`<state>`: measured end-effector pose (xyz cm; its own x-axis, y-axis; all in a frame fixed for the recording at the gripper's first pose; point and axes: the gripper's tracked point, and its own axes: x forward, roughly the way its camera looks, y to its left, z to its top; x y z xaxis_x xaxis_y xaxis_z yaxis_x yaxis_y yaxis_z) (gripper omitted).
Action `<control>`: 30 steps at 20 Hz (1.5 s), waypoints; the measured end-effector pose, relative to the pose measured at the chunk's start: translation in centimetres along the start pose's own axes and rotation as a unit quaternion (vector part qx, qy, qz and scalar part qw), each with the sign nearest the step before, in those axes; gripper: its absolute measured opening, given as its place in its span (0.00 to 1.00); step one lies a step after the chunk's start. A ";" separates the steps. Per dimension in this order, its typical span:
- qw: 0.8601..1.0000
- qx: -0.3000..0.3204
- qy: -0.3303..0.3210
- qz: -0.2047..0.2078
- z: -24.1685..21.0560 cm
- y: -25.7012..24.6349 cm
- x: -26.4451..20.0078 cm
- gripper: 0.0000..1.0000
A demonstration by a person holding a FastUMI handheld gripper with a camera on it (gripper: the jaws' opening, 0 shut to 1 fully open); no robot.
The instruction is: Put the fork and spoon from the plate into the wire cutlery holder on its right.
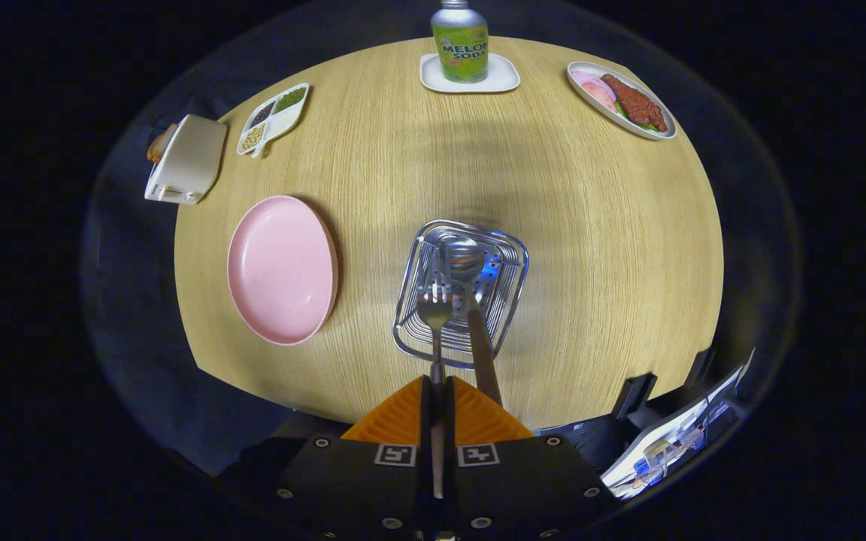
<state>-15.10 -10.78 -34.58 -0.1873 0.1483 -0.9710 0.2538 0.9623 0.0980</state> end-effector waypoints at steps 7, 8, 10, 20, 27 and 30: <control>0.998 0.036 -0.057 -0.003 2.8 -0.2 -0.7 0.11; 0.996 0.035 -0.078 -0.001 3.3 -0.3 -1.1 0.12; 0.992 0.034 -0.119 0.000 4.1 0.0 -2.2 0.12; 0.922 0.008 -0.387 -0.006 9.6 1.1 -12.1 0.30; 0.820 -0.034 -0.571 -0.010 10.3 2.8 -21.5 0.69; 0.777 -0.046 -0.628 -0.008 9.6 4.3 -25.0 0.79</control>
<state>-0.21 -12.59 -11.94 0.8985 -0.1483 -0.4131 0.1818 0.9824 0.0426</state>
